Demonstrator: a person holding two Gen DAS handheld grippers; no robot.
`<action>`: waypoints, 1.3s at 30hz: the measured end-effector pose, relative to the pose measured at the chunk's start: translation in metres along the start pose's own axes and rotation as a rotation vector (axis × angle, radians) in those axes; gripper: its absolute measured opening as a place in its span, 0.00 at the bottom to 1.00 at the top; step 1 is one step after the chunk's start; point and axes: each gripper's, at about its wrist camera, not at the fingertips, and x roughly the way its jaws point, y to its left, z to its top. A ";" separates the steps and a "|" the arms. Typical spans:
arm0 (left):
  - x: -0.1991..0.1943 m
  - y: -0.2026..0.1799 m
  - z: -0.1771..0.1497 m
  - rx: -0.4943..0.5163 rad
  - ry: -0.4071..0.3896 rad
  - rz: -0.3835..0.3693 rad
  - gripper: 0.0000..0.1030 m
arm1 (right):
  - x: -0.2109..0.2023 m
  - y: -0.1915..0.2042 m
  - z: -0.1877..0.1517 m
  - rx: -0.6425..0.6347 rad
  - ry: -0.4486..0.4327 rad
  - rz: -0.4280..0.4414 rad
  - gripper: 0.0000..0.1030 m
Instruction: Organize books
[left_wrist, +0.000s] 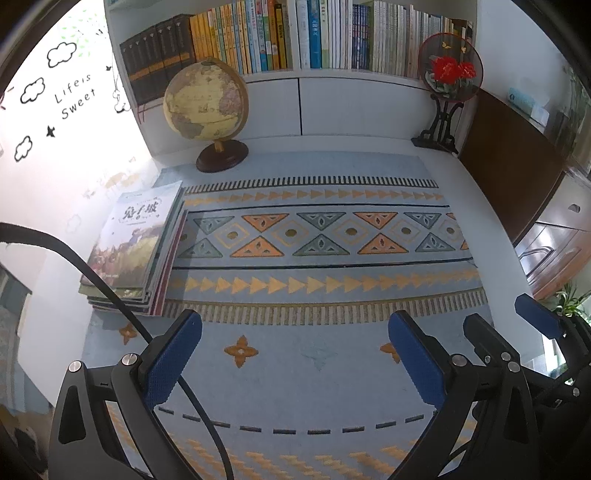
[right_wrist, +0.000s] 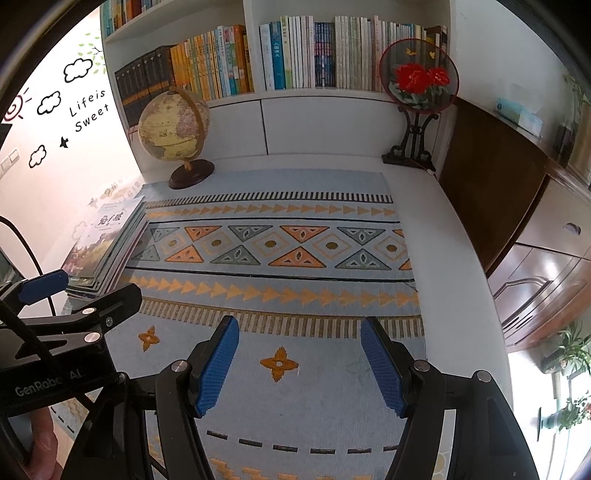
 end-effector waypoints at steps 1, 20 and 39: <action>0.000 0.000 0.000 0.002 -0.003 0.002 0.98 | 0.000 0.000 0.000 0.002 -0.001 0.010 0.65; 0.001 -0.001 0.001 0.016 0.000 0.022 0.98 | 0.003 0.000 -0.001 0.015 0.010 0.012 0.65; 0.003 0.003 0.005 0.026 0.005 0.041 0.98 | 0.010 -0.004 0.002 0.026 0.028 0.018 0.65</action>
